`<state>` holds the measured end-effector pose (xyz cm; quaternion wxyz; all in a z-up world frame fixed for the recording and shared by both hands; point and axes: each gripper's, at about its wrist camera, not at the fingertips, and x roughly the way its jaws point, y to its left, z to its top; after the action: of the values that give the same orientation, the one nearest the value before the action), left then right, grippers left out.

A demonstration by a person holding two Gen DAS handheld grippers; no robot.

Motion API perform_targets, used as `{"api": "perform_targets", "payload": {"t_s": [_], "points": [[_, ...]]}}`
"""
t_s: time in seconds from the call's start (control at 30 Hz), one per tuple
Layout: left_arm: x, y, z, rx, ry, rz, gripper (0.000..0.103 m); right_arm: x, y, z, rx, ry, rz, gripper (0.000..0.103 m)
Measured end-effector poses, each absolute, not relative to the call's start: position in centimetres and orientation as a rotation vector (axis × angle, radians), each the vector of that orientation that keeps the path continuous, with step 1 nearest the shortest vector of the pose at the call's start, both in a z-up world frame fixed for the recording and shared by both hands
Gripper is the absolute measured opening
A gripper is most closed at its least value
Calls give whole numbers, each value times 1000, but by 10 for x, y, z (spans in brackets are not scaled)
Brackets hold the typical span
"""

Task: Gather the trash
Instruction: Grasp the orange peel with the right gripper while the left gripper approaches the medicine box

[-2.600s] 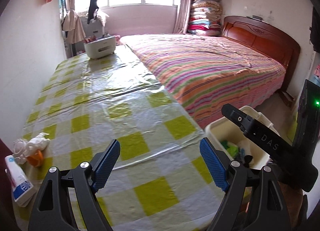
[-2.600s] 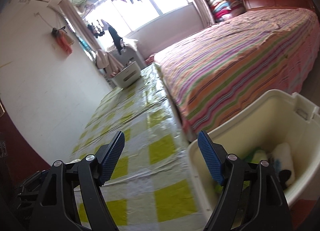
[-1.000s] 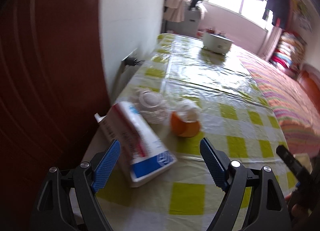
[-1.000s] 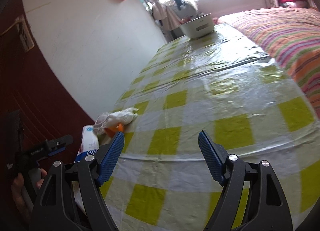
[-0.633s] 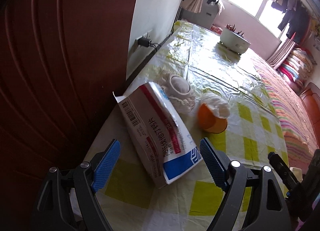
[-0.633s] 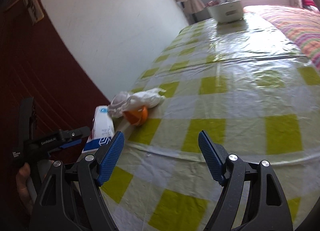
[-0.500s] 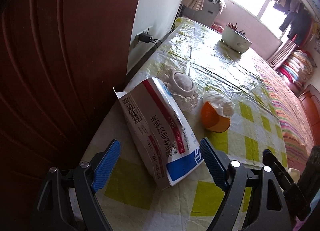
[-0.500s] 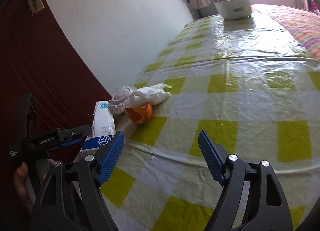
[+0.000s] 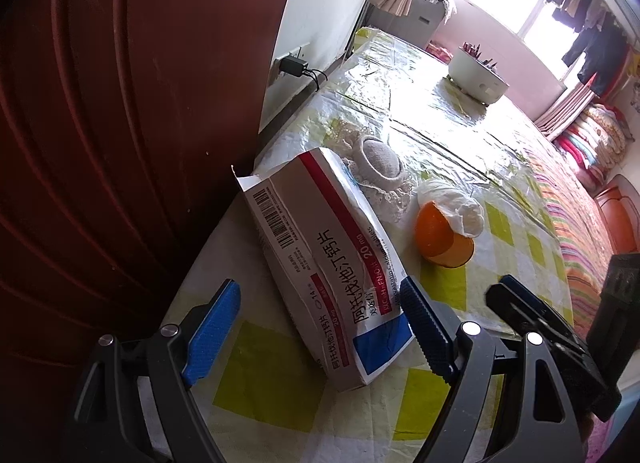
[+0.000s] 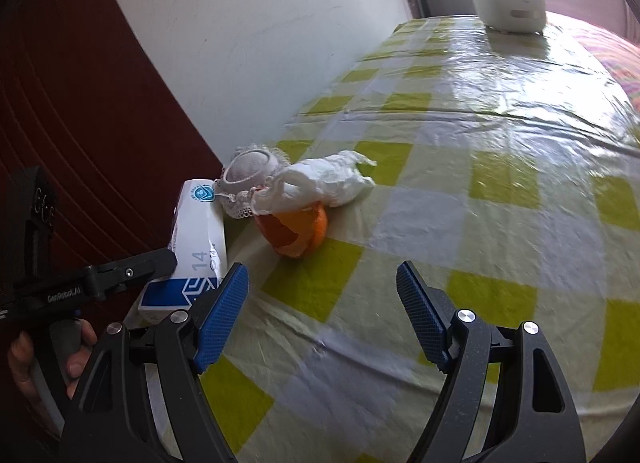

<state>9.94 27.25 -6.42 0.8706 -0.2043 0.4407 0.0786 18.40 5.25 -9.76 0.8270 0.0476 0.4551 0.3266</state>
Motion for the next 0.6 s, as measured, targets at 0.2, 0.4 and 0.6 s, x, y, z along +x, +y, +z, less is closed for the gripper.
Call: {"api": "perform_targets", "payload": {"t_s": [0.2,0.4,0.6], "points": [[104,270,-67,-421,930,156,79,198,73,-96,74,987,721,75],[107,270,-69,-436,933,144,80,212,93,-102,64,1025,740,75],[111,266,-73,-443,941,141,81,224,106,-107,62,1056,744,54]]}}
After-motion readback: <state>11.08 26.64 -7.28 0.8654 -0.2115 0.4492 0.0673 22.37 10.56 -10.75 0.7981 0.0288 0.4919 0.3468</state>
